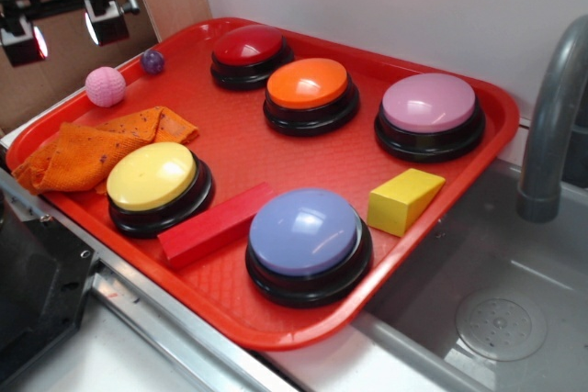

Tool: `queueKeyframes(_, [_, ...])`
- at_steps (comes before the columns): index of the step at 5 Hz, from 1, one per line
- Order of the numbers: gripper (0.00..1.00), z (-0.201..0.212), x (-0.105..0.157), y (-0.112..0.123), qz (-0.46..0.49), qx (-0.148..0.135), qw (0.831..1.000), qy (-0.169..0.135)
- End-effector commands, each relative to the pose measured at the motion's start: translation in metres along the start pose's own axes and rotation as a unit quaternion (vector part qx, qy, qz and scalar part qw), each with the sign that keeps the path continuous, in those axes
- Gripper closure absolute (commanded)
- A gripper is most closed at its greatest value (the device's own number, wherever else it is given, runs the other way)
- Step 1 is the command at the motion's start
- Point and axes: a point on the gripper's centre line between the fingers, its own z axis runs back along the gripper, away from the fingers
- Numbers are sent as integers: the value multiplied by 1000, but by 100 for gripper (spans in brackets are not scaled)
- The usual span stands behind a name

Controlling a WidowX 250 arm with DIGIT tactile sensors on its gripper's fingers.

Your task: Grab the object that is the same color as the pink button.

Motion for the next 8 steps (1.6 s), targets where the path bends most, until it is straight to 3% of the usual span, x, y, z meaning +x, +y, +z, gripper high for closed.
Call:
queueKeyframes(1, [0,-33,25,3,39,9,999,-12])
queueKeyframes(3, [0,-47,27,-2,55,1,998,-10])
queueKeyframes(4, [79,-50,28,-1,65,-5,998,3])
queueKeyframes(5, [100,-54,30,-1,66,-16,998,8])
queueKeyframes(6, [100,-57,32,-1,66,-21,997,17])
queueKeyframes(8, [100,-28,31,-12,-31,18,999,-10])
